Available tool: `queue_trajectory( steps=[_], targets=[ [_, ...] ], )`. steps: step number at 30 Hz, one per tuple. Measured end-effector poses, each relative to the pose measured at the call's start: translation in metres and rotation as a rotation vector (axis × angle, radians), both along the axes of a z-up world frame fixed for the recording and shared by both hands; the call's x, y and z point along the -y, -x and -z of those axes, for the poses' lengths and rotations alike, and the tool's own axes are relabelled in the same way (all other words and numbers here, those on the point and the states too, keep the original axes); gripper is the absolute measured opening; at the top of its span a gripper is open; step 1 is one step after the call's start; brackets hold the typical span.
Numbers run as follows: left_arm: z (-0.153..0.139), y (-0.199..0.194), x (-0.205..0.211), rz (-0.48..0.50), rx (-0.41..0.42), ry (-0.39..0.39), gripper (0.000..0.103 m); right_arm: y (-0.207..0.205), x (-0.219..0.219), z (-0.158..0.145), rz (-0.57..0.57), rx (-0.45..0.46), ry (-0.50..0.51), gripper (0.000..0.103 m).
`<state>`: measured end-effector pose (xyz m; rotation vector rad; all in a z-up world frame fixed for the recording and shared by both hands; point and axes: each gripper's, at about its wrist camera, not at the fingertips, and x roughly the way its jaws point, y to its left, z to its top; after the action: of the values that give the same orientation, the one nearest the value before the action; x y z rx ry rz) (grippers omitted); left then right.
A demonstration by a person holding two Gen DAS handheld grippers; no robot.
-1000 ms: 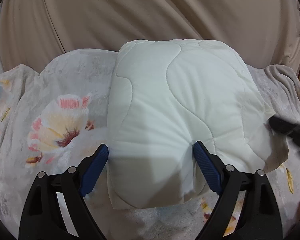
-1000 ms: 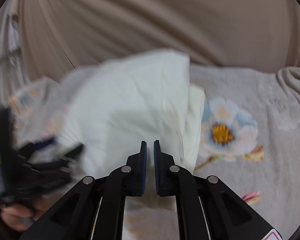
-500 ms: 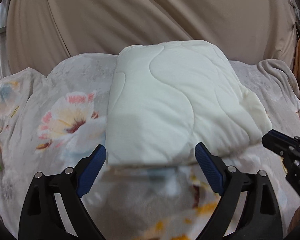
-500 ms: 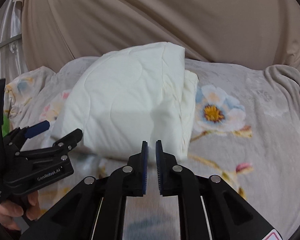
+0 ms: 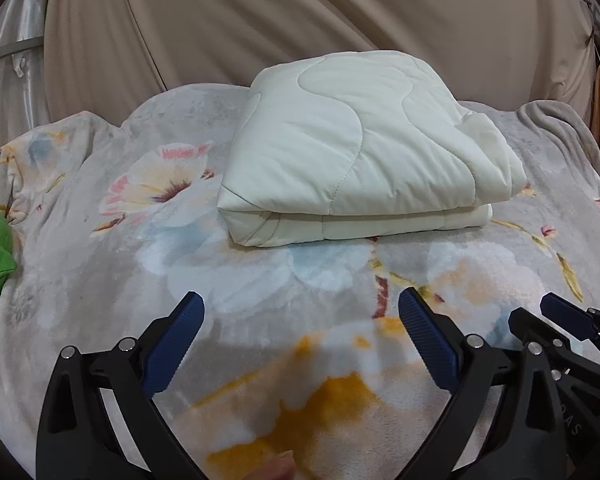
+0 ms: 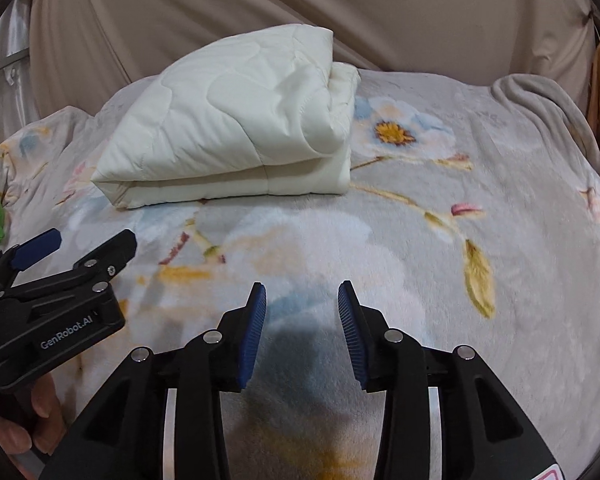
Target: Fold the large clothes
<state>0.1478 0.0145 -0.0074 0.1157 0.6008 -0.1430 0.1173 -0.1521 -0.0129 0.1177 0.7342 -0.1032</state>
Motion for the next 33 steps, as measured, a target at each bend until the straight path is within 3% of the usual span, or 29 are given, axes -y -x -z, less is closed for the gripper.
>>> queue_trajectory(
  steps=[13,33],
  targets=[
    [0.008,-0.004,0.002,-0.009,-0.026,-0.028,0.097,-0.005,0.003,0.010,0.017,-0.031,0.001,0.042],
    [0.009,0.001,0.013,0.002,0.002,-0.103,0.097,-0.004,-0.011,0.007,0.009,-0.015,0.065,0.046]
  ],
)
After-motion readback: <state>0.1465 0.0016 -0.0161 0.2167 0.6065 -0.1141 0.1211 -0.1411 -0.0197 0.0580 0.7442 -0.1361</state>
